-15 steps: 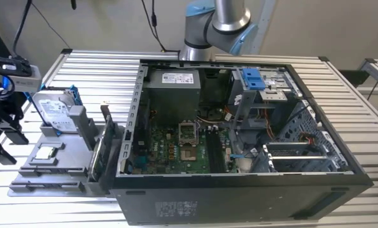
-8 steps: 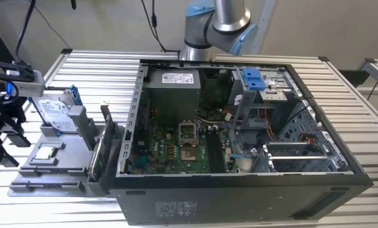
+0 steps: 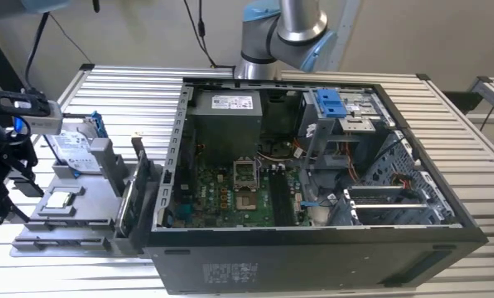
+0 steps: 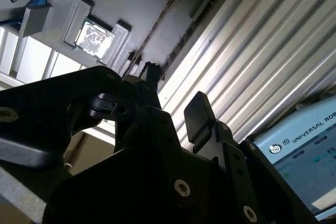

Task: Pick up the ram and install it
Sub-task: 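Pick up the ram and move it above insertion slot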

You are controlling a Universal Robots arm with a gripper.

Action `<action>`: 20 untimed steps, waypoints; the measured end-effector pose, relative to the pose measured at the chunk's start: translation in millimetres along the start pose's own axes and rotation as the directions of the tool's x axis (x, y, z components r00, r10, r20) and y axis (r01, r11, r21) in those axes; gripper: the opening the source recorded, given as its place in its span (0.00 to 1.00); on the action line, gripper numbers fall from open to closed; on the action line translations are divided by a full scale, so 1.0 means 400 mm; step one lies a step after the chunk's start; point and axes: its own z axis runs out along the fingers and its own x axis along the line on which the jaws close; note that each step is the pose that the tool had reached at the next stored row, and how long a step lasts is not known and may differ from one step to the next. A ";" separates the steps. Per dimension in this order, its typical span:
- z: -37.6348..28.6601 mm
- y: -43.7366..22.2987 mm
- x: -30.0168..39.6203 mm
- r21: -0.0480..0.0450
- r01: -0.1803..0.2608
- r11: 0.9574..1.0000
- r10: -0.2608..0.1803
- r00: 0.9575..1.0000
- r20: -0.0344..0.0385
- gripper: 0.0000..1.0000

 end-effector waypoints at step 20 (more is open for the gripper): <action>0.070 -0.007 0.018 -0.011 0.006 1.000 -0.006 1.000 0.000 0.48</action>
